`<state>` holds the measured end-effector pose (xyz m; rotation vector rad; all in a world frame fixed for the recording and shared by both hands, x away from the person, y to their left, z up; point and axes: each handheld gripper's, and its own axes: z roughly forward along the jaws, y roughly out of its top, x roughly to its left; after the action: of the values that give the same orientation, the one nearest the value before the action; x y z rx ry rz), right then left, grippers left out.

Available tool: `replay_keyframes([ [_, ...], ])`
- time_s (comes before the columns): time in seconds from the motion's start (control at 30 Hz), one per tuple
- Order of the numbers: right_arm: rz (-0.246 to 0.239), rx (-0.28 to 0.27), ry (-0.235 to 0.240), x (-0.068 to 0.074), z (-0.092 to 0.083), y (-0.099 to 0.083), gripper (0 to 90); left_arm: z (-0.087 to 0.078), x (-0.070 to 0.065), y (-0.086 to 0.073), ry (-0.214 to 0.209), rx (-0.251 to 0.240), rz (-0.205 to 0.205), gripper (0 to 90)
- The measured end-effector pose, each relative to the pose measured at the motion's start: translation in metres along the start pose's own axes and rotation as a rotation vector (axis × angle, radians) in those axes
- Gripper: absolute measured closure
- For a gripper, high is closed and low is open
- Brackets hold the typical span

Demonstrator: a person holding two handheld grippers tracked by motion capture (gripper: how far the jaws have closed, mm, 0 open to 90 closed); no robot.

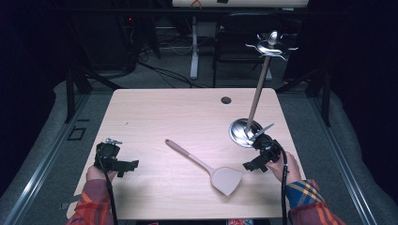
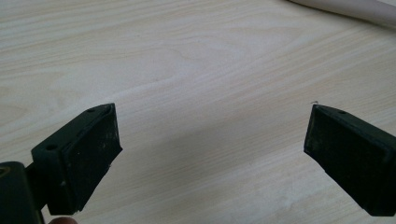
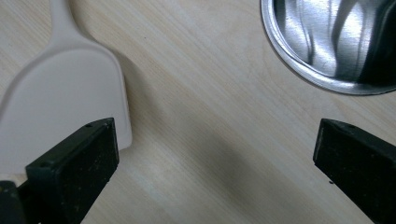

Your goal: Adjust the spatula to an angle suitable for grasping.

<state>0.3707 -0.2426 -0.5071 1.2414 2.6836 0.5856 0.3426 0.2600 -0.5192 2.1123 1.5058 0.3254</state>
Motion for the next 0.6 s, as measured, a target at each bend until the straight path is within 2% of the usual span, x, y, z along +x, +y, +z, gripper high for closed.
replay_keyframes([
  [0.17, -0.013, 0.009, 0.003, 0.000, 0.001, 0.002, 0.0, 0.000, -0.001, 0.000, -0.003, 0.002, 0.003, 3.4],
  [0.23, 0.027, -0.044, 0.003, 0.004, 0.007, 0.001, 0.0, 0.000, 0.000, 0.000, -0.006, 0.001, 0.002, 3.4],
  [0.27, -0.012, 0.010, 0.007, 0.002, 0.004, 0.004, 0.0, 0.000, 0.000, 0.000, -0.005, -0.002, -0.002, 3.4],
  [0.37, -0.010, 0.009, 0.020, 0.004, 0.007, 0.005, 0.0, 0.001, 0.000, 0.000, -0.007, 0.005, 0.000, 3.4],
  [0.4, -0.031, 0.030, 0.016, 0.004, 0.007, 0.007, 0.0, 0.002, 0.000, 0.000, -0.010, 0.008, 0.001, 3.4],
  [0.47, -0.022, 0.018, 0.022, 0.005, 0.009, 0.007, 0.0, 0.002, 0.000, 0.000, -0.010, 0.007, 0.001, 3.4],
  [0.53, -0.044, 0.028, 0.028, 0.007, 0.010, 0.009, 0.0, 0.001, 0.000, 0.000, -0.008, 0.004, -0.001, 3.4],
  [0.6, -0.045, 0.026, 0.027, 0.008, 0.010, 0.009, 0.0, 0.001, 0.000, 0.000, -0.008, 0.007, 0.005, 3.4],
])
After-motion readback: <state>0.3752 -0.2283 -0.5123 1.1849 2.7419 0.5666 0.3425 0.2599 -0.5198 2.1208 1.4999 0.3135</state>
